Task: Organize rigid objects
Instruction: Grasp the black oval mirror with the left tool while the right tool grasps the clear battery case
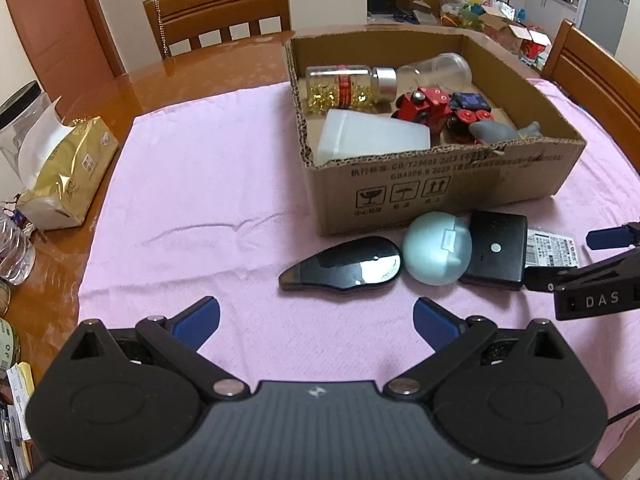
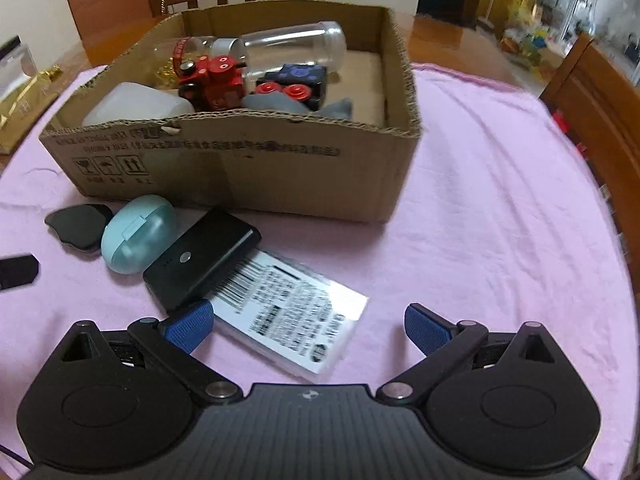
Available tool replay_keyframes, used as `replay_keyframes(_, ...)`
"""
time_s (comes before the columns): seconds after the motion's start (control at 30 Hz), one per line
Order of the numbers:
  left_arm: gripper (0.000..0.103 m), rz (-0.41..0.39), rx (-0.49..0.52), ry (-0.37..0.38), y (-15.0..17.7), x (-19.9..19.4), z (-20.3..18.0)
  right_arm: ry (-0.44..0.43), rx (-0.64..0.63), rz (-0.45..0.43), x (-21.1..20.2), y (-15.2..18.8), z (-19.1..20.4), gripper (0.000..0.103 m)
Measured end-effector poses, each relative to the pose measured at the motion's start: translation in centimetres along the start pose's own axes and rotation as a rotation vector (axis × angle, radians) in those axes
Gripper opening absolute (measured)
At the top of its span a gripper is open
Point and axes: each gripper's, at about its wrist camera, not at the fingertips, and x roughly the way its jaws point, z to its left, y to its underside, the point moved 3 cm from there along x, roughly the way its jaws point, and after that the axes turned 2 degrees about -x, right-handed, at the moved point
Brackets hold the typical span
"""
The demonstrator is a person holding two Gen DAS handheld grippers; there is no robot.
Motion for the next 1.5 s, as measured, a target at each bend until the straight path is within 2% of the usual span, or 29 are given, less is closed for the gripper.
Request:
replay_keyframes(0.1,0.102,0.013,-0.009,-0.005,0.0,0.3,-0.1,-0.033,-0.019,0.011,0.7,0.1,0.7,0.103)
replay_keyframes(0.17,0.102,0.018,-0.01,-0.004,0.0,0.5,-0.3,-0.002,-0.061,0.0,1.0,0.1,1.3,0.103)
replay_keyframes(0.3,0.102,0.031,0.002,-0.003,0.0,1.2,-0.8,0.0,-0.076,-0.021,1.2,0.0,1.4,0.103)
replay_keyframes(0.57,0.102,0.06,-0.019,-0.018,0.1,3.6,-0.9,0.028,-0.026,-0.044,0.9,0.5,-2.6,0.103)
replay_keyframes(0.77,0.102,0.069,-0.096,0.026,-0.1,5.1,0.0,0.027,-0.028,-0.053,0.9,0.7,-3.4,0.103)
replay_keyframes(1.03,0.102,0.034,-0.137,-0.005,-0.7,5.7,0.4,0.029,-0.028,-0.075,0.9,0.7,-3.3,0.103)
replay_keyframes(1.3,0.102,0.067,-0.209,-0.046,0.0,5.3,3.2,0.027,-0.032,-0.08,0.7,1.0,-3.3,0.103)
replay_keyframes(1.5,0.102,0.067,-0.219,-0.049,-0.5,5.6,2.6,0.028,-0.03,-0.096,0.6,1.2,-3.3,0.103)
